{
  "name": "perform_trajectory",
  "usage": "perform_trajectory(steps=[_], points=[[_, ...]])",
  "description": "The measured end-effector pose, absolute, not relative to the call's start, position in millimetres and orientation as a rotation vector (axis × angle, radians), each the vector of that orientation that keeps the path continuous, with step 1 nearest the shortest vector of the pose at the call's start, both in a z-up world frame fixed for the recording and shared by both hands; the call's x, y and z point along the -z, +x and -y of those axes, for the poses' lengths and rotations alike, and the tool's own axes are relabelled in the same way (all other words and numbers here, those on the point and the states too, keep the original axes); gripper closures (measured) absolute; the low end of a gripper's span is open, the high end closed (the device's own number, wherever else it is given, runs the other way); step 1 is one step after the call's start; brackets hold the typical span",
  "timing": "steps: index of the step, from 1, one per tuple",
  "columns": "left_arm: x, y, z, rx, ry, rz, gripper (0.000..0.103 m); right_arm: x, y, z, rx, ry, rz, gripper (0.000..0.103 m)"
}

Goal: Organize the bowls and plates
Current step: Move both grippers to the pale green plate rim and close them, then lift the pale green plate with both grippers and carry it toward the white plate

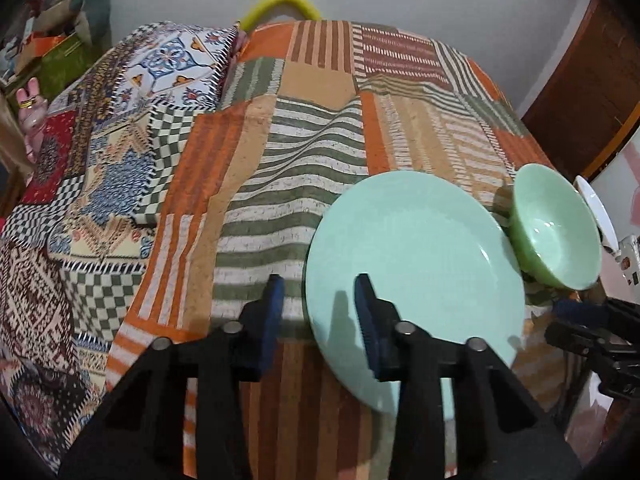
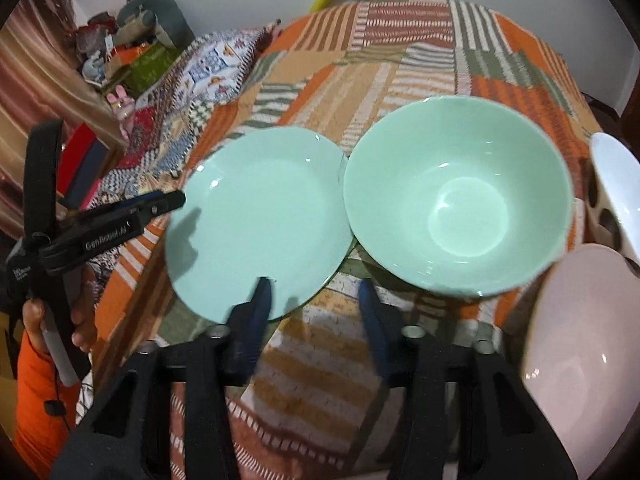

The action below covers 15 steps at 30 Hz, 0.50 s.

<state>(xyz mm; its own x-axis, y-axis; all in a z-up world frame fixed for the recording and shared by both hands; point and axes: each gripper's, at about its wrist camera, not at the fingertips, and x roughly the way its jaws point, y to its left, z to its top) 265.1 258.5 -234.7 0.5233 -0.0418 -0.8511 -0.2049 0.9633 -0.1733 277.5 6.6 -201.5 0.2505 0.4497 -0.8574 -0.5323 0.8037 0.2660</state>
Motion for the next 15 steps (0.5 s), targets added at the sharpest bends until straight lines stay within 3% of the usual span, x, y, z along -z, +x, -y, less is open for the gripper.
perform_trajectory(steps=[6, 15], points=[[247.4, 285.7, -267.2, -0.057, -0.276, -1.036, 0.08, 218.4, 284.5, -13.6, -0.646, -0.123, -1.179, 0.073], [254.2, 289.5, -264.4, 0.004, -0.271, -1.051, 0.083, 224.3, 294.3, -18.6, -0.642, -0.115, -1.204, 0.074]])
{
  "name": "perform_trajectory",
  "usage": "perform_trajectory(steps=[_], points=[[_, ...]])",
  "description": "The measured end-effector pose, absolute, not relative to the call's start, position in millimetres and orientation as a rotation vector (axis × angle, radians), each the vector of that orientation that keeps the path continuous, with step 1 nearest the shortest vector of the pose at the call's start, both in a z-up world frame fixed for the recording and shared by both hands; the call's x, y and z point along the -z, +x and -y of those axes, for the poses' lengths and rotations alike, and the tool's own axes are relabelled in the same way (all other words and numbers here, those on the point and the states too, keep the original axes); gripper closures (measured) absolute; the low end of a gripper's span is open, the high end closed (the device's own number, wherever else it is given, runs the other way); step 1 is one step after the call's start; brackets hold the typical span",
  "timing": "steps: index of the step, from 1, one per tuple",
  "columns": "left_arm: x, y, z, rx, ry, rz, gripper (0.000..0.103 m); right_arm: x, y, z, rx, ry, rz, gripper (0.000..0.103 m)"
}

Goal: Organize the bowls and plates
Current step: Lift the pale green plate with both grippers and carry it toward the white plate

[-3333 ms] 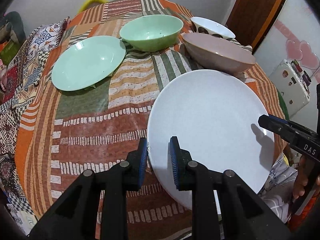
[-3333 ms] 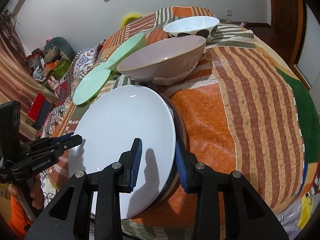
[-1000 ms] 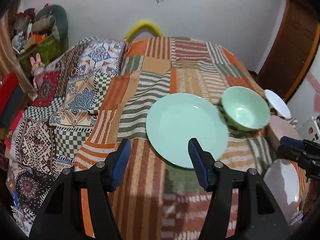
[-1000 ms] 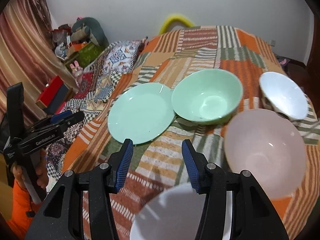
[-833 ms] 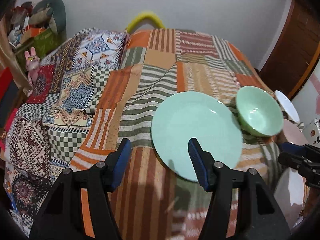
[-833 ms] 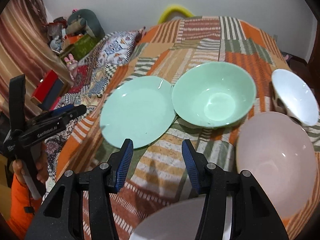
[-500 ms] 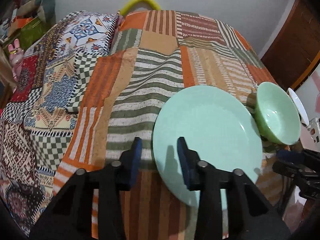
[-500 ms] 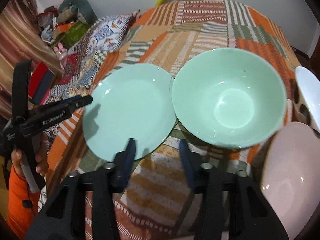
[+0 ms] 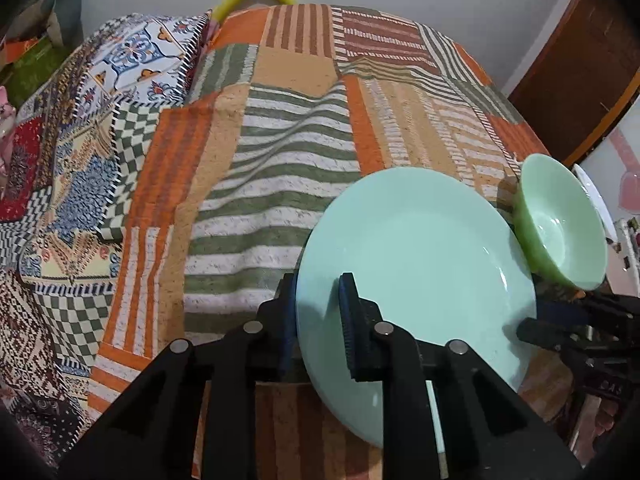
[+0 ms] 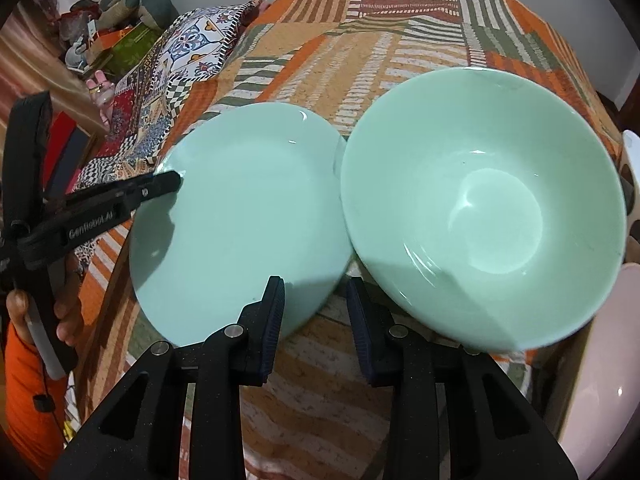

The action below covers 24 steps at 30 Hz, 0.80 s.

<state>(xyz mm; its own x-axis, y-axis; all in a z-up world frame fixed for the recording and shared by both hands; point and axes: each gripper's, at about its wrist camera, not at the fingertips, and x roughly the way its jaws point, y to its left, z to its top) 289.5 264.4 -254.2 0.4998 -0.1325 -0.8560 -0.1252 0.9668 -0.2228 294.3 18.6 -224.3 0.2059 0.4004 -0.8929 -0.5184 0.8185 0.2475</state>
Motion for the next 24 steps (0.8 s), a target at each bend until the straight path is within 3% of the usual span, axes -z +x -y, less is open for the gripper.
perform_trajectory(steps=[16, 24], points=[[248.8, 222.6, -243.0, 0.09, -0.25, -1.076, 0.083, 229.4, 292.7, -17.5, -0.645, -0.191, -1.222, 0.076], [253.7, 234.9, -249.3, 0.059, -0.278, -1.065, 0.083, 230.9, 293.0, -23.4, -0.646, -0.217, -1.209, 0.076]])
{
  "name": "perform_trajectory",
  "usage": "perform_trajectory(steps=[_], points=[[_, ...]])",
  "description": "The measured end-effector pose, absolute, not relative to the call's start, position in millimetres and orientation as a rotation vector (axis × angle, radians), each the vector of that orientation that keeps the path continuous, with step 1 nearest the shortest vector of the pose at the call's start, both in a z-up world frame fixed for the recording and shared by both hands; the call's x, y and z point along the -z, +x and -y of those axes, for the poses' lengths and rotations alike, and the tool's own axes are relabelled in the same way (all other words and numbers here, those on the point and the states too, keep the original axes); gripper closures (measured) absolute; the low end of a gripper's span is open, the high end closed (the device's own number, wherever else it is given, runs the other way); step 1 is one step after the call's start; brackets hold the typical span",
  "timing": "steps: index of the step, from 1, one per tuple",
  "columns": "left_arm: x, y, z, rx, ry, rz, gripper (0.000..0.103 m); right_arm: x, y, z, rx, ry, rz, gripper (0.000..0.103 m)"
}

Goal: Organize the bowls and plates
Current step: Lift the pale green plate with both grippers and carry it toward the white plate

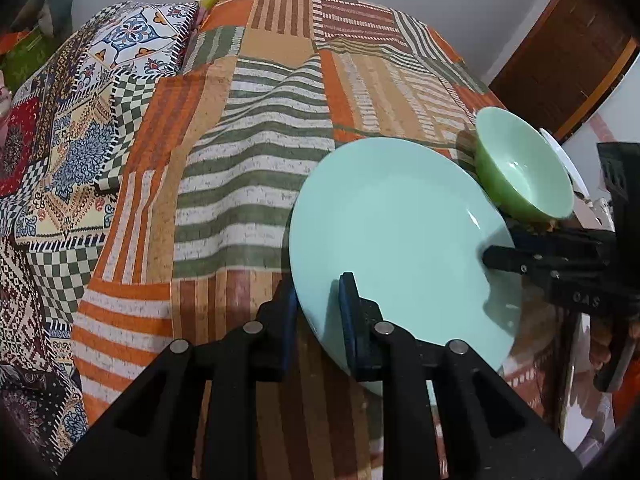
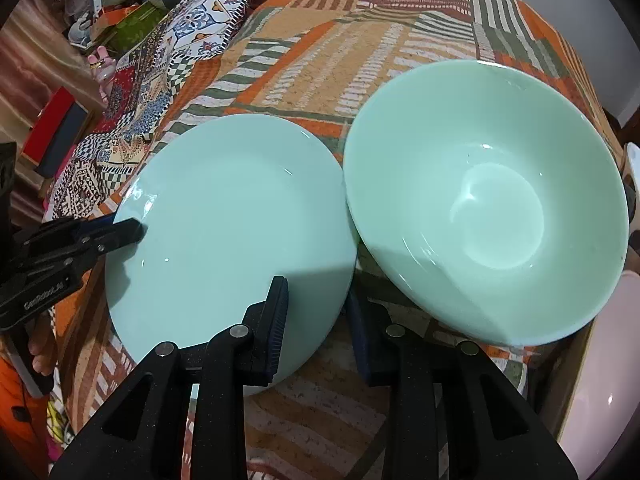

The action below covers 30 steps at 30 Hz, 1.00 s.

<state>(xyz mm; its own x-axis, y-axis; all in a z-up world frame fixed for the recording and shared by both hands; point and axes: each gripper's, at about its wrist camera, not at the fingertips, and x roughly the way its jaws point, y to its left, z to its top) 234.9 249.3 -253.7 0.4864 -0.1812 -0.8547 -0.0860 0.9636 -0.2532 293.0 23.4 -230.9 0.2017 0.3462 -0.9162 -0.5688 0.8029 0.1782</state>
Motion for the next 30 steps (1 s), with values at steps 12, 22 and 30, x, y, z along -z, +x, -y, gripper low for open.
perform_trajectory(steps=[12, 22, 30], points=[[236.8, 216.3, -236.6, 0.021, -0.242, -1.041, 0.083, 222.8, 283.7, -16.5, -0.646, -0.177, -1.203, 0.077], [195.0, 182.2, -219.6, 0.02, -0.223, -0.969, 0.083, 190.0, 261.0, -0.7, -0.669, -0.137, -1.132, 0.077], [152.6, 151.2, -203.9, 0.01, -0.21, -0.895, 0.083, 153.3, 236.9, 17.9, -0.693, -0.102, -1.033, 0.077]])
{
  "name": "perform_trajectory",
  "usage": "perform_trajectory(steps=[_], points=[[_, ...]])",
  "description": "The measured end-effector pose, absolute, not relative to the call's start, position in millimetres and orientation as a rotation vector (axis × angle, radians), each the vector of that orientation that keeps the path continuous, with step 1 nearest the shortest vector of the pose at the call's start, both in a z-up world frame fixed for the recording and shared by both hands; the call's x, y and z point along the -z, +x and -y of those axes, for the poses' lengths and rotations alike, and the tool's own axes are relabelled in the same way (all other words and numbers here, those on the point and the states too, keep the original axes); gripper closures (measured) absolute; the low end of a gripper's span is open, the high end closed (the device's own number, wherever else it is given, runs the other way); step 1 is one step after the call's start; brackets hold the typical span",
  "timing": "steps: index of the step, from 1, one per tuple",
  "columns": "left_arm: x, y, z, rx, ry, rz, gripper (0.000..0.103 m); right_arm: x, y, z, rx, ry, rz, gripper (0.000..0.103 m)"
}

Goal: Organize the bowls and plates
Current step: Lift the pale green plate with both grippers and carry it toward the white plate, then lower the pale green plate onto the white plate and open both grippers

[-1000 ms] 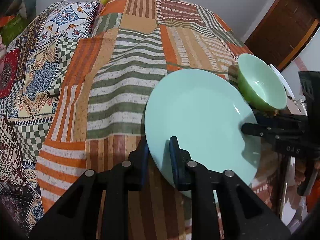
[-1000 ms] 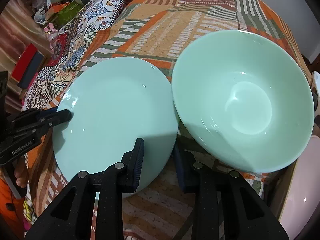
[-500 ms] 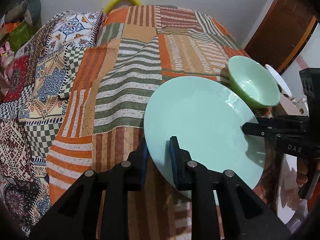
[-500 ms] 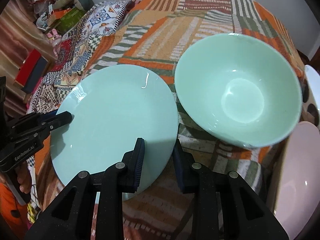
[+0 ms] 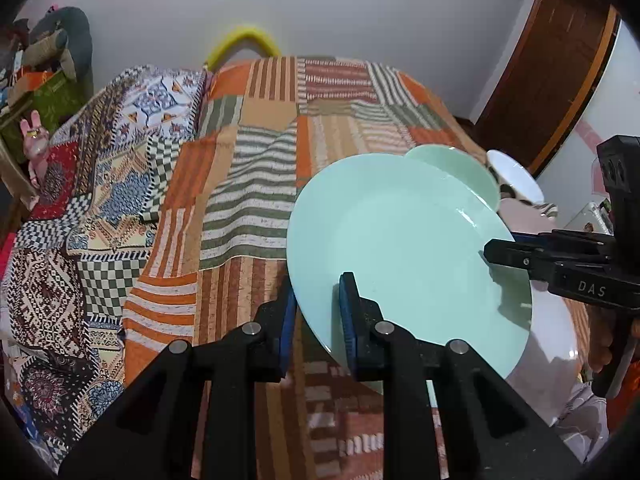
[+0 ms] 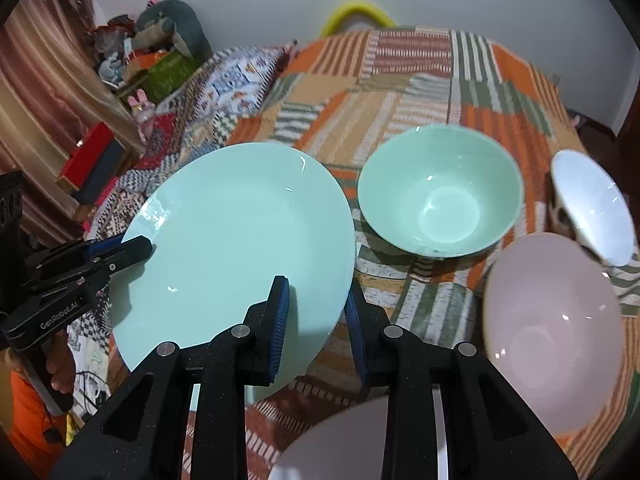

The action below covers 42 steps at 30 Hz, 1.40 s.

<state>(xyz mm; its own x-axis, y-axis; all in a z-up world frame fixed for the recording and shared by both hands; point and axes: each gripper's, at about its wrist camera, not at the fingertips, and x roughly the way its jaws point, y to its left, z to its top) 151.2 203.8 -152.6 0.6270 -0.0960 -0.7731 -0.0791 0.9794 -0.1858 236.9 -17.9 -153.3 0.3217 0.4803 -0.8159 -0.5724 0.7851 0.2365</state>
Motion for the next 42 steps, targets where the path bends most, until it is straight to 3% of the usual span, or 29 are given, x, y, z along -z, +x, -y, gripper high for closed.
perform_trajectory(steps=[17, 42], points=[[95.1, 94.8, -142.2, 0.008, -0.167, -0.804, 0.083, 106.5, 186.2, 83.7, -0.718, -0.018, -0.877, 0.077], [108.3, 74.8, -64.9, 0.098, -0.143, -0.861, 0.081, 120.6, 148.6, 167.4, -0.646, 0.088, -0.86, 0.077]])
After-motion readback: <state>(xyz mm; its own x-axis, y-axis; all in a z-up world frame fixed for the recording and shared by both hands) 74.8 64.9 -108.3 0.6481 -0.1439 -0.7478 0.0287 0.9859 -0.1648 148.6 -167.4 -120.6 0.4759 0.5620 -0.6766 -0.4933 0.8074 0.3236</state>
